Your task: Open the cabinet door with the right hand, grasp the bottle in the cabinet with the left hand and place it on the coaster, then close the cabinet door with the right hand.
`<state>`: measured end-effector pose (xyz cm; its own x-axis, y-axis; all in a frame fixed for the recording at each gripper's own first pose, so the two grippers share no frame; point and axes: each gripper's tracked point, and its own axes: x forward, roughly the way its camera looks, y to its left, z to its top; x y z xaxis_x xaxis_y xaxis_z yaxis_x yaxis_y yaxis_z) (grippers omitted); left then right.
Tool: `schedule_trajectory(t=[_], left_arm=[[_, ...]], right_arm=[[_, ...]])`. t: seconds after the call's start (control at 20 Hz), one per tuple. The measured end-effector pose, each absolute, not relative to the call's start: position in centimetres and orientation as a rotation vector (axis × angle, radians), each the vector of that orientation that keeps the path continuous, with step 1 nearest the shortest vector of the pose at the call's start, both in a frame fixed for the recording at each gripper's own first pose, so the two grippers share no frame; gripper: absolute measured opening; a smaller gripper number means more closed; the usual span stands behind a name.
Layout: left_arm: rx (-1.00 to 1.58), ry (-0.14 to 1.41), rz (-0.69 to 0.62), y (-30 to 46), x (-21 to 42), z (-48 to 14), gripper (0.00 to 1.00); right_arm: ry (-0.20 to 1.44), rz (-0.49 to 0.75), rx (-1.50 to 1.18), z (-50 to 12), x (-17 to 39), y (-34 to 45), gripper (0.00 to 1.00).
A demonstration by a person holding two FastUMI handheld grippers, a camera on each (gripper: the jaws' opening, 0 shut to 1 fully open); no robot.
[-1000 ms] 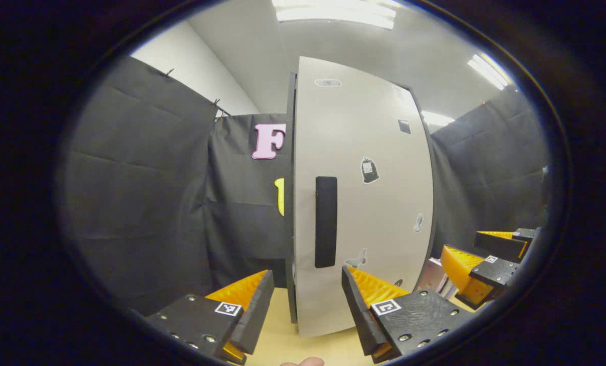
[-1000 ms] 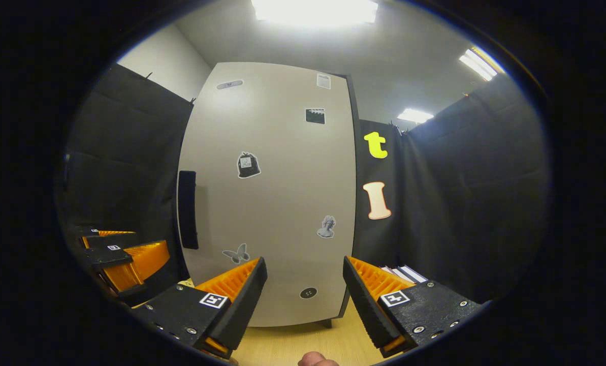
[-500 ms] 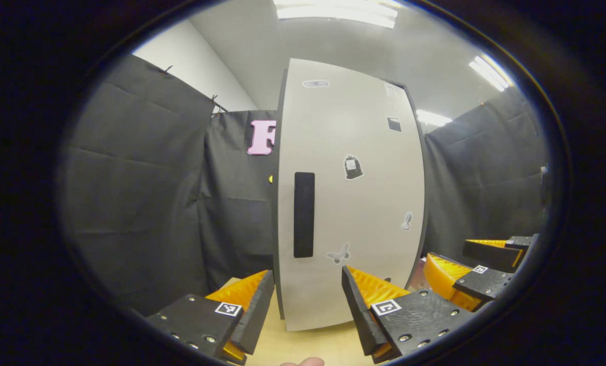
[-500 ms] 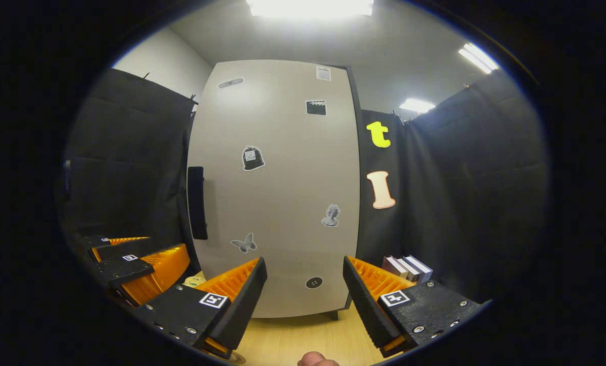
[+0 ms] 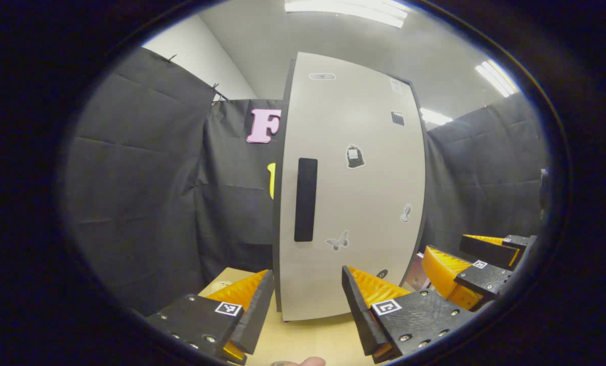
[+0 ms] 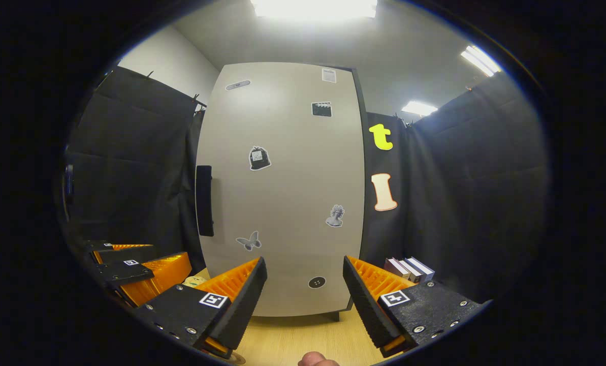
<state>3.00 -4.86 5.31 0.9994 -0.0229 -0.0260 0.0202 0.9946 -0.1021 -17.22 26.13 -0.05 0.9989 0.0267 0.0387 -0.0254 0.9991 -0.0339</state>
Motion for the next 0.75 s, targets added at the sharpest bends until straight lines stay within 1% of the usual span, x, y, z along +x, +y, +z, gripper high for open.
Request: schedule_trajectory(t=[0.05, 0.1, 0.15, 0.2, 0.25, 0.3, 0.4, 0.45, 0.5, 0.6, 0.65, 0.75], left_arm=[[-0.082, 0.016, -0.026, -5.0, 3.0, 5.7, 0.77], [-0.060, 0.009, -0.030, -5.1, 3.0, 6.0, 0.80], [-0.044, -0.002, -0.035, -5.3, 2.9, 6.3, 0.77], [-0.038, -0.010, -0.043, -5.5, 2.9, 6.6, 0.77], [-0.037, -0.011, -0.048, -5.8, 2.9, 6.7, 0.74], [-0.040, -0.013, -0.052, -5.9, 2.9, 6.7, 0.77], [-0.056, -0.023, -0.058, -5.9, 2.8, 6.9, 0.77], [-0.066, -0.027, -0.057, -5.9, 2.9, 7.0, 0.77], [-0.074, -0.028, -0.058, -5.9, 3.0, 7.0, 0.77], [-0.071, -0.009, -0.058, -5.8, 3.1, 6.5, 0.77], [-0.073, -0.009, -0.060, -5.8, 3.2, 6.5, 0.77], [-0.082, -0.029, -0.073, -6.0, 3.0, 6.9, 0.82]], right_arm=[[-0.041, 0.022, -0.034, 0.1, -17.2, 26.1, 0.93], [-0.046, 0.016, -0.032, 0.3, -17.2, 26.0, 0.93], [-0.053, 0.009, -0.030, 0.6, -17.2, 25.9, 0.93], [-0.056, 0.006, -0.027, 0.8, -17.2, 25.9, 0.92], [-0.054, 0.004, -0.029, 0.7, -17.3, 26.0, 0.92], [-0.052, 0.003, -0.031, 0.8, -17.3, 26.0, 0.93], [-0.049, 0.006, -0.033, 0.7, -17.3, 26.1, 0.93], [-0.050, 0.004, -0.037, 0.9, -17.2, 26.0, 0.92], [-0.051, 0.001, -0.041, 0.9, -17.2, 25.8, 0.93], [-0.044, -0.006, -0.043, 0.8, -17.1, 25.6, 0.93], [-0.041, -0.009, -0.039, 0.8, -17.1, 25.5, 0.92], [-0.041, -0.020, -0.035, 0.8, -17.0, 25.0, 0.92]])
